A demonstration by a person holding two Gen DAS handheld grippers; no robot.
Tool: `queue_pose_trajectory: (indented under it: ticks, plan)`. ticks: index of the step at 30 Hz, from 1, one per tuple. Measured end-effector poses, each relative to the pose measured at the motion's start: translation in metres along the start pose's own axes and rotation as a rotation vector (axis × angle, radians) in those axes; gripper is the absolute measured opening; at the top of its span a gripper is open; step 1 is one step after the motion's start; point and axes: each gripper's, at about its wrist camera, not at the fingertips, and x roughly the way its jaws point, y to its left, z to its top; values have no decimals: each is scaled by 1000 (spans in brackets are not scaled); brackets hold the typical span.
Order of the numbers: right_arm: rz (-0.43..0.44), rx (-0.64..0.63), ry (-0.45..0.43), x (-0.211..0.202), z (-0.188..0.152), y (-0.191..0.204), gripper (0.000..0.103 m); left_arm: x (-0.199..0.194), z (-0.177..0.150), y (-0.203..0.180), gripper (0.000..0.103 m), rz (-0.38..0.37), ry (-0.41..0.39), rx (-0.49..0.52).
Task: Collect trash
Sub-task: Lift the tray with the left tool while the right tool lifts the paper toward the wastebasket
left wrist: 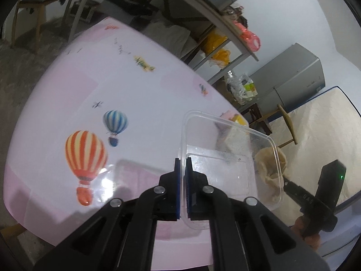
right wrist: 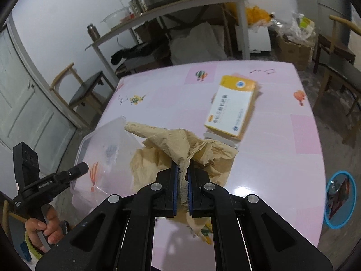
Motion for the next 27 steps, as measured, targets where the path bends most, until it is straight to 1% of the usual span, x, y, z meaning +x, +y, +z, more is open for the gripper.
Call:
queue_pose_trajectory:
  ticks: [5,7,9,11,12,14,15,17,20,22,23,27]
  plan:
    - [-18,78,-84,-40,-13,-37,6,-1,0,-41,3,-43,-14,79]
    - [-51,124,-130,-67,-21,-59,6,3,-1,-62,3,-75,-9,120]
    - [-105,163,-177,-92,-30,-79,6,11,-4,-90,3,-121,7,172]
    - [-179,226,-237,-130,-45,-108,6,21,-7,-115,3,-162,30,219]
    - [-206,248,-255,-142,-50,-117,6,27,-11,-128,3,-182,43,243]
    - [-292,320,-306,-179,-71,-148,6,43,-23,-164,3,-233,86,307]
    - [-320,345,-320,-191,-79,-158,6,52,-30,-182,3,-252,109,341]
    - [-390,427,-348,-220,-104,-188,6,68,-42,-210,3,-277,152,392]
    - [-429,539,-360,-242,-138,-222,6,95,-67,-254,3,-305,223,472]
    - [-436,620,-355,-248,-162,-246,6,116,-85,-281,3,-305,267,533]
    - [-434,664,-348,-247,-174,-259,6,127,-94,-293,3,-298,289,560]
    - [-435,763,-305,-230,-200,-293,6,176,-131,-333,3,-250,387,653]
